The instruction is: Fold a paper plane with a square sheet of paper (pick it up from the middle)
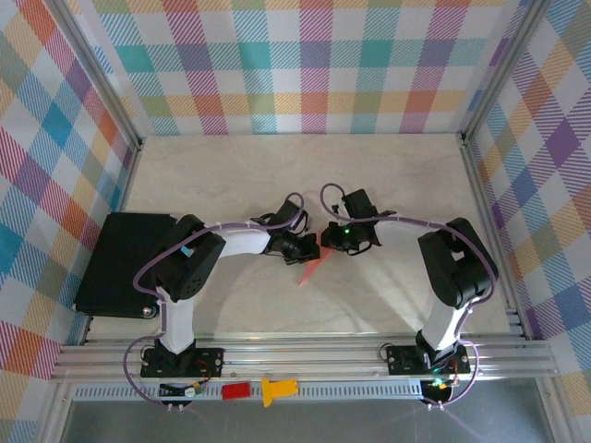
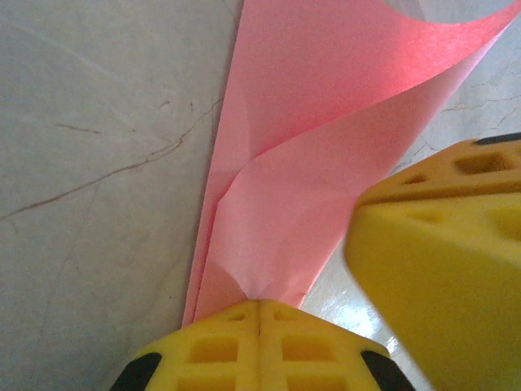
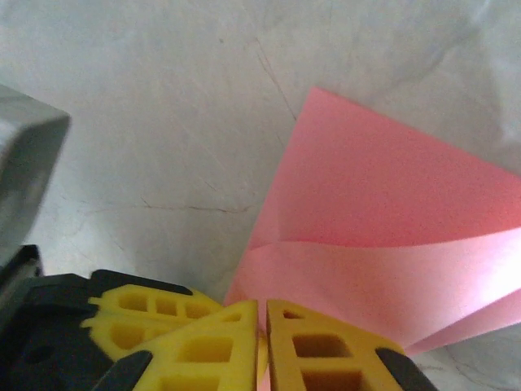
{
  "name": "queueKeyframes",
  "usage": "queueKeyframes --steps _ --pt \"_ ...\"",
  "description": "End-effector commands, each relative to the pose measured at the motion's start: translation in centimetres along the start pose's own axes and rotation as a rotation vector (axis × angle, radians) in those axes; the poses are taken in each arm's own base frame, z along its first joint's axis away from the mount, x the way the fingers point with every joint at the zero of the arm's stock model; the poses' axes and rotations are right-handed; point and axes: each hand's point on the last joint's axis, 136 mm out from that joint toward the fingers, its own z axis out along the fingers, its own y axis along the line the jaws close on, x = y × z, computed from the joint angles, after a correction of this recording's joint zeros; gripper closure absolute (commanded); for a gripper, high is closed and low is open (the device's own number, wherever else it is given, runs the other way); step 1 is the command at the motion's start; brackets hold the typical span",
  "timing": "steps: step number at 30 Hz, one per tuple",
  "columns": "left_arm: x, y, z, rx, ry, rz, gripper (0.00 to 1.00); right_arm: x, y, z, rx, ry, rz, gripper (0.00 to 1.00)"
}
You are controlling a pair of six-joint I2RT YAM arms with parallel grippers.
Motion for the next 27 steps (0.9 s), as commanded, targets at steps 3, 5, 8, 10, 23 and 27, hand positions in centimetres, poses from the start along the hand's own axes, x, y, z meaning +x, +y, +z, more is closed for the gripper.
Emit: queueKeyframes --steps 3,5,8,10,23,27 --pt "2.7 4.4 0.3 -0.157 0.084 -0.076 1.00 0.2 -2.3 1.1 0.060 0.013 0.013 0.90" --pt "2.9 4.6 0.3 -0.163 0.088 -0.082 1.00 -0.2 -3.6 1.4 0.065 0.011 0.040 0.90" --pt "3.4 5.1 0.3 -0.172 0.104 -0.091 1.00 -0.7 -5.7 1.6 0.065 0.012 0.088 0.90" --pt "4.1 5.5 0.3 -0.170 0.115 -0.100 1.00 -1.2 -6.7 1.4 0.058 -0.001 0.115 0.90" --pt "5.2 6.6 0.0 -0.165 0.132 -0.125 1.00 -5.3 -9.0 -0.8 0.019 -0.079 0.213 0.90" --pt "4.3 5.4 -0.1 -0.139 0.120 -0.110 1.00 -5.9 -8.6 -1.7 0.029 -0.099 0.204 0.90"
